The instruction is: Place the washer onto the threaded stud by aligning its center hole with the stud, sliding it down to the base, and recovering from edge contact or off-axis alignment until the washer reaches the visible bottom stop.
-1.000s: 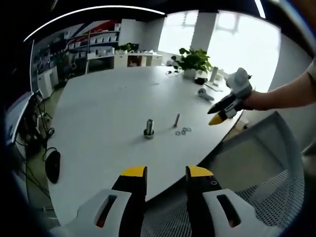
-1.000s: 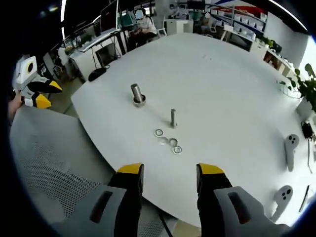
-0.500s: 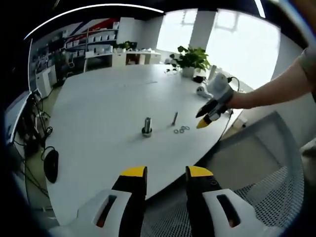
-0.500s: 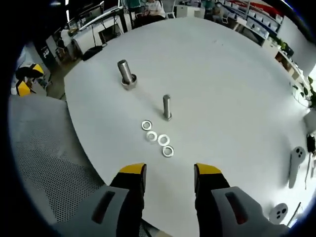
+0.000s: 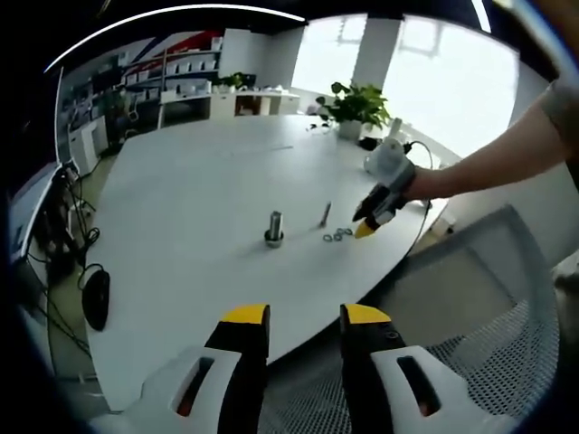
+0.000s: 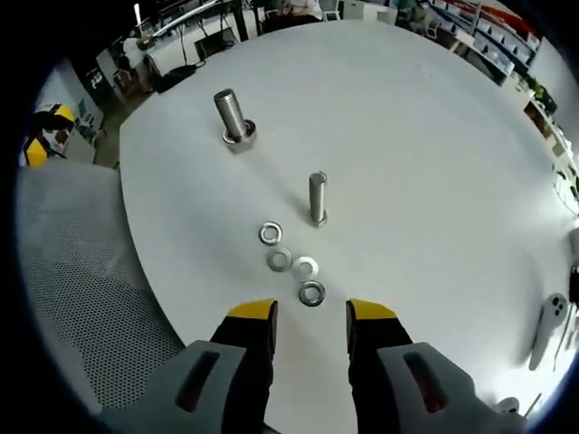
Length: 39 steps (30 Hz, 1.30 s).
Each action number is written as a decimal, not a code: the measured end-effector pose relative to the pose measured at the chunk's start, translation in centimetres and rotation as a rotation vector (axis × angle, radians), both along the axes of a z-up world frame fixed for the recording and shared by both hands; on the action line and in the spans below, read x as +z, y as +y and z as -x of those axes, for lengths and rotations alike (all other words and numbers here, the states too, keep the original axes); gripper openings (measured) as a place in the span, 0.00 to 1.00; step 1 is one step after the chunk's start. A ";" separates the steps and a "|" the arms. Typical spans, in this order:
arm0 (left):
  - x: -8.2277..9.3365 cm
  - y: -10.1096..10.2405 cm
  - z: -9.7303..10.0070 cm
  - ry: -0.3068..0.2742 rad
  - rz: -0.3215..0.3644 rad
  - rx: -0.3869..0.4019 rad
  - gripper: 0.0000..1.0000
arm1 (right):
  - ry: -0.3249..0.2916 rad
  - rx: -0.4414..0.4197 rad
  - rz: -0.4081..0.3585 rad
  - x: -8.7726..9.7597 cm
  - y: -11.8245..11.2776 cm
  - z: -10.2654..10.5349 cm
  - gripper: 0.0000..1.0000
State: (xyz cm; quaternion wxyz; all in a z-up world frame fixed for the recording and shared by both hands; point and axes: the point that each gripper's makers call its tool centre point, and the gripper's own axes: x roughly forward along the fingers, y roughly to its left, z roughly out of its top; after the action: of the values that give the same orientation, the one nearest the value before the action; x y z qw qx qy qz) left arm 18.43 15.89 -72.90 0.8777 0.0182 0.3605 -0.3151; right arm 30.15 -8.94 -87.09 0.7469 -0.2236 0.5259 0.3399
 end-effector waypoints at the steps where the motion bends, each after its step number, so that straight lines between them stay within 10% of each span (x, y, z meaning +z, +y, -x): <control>1: 0.0 0.0 0.0 0.002 -0.003 -0.001 0.29 | 0.001 0.006 0.004 0.0 0.1 0.1 0.31; 39: -0.3 0.3 0.1 0.018 -0.011 0.009 0.28 | 0.079 0.359 0.208 -0.8 0.5 -0.3 0.16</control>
State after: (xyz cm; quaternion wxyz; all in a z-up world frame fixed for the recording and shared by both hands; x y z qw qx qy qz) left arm 18.37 16.15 -73.25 0.8758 0.0187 0.3701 -0.3094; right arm 30.43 -8.43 -87.90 0.6261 -0.3761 0.5388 0.4199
